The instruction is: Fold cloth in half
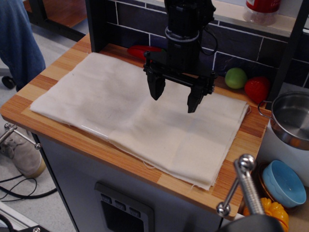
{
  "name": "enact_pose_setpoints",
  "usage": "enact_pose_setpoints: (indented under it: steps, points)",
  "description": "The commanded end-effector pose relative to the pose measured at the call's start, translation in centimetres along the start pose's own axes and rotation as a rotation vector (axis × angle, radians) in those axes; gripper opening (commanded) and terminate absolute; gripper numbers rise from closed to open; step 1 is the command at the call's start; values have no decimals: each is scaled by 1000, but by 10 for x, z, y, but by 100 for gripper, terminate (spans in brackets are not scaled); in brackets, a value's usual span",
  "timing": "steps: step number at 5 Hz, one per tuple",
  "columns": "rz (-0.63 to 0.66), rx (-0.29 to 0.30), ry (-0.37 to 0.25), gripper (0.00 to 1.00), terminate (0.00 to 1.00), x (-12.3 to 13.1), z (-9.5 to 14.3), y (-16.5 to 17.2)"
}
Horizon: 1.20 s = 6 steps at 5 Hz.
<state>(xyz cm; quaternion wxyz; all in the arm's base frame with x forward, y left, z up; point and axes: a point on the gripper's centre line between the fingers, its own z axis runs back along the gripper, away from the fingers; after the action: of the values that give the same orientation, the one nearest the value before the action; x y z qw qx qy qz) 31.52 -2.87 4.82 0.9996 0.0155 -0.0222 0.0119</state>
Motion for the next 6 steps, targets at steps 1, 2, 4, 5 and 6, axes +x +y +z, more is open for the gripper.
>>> enact_pose_setpoints:
  steps: [1, 2, 4, 5, 6]
  points:
    - [0, 0, 0, 100, 0, 0, 0, 0]
    - [17, -36, 30, 100, 0, 4, 8, -20]
    - [41, -69, 2, 100, 0, 9, -3, -60]
    - [42, -70, -1, 100, 0, 10, -10, -72]
    - [47, -49, 3, 100, 0, 13, -20, -77]
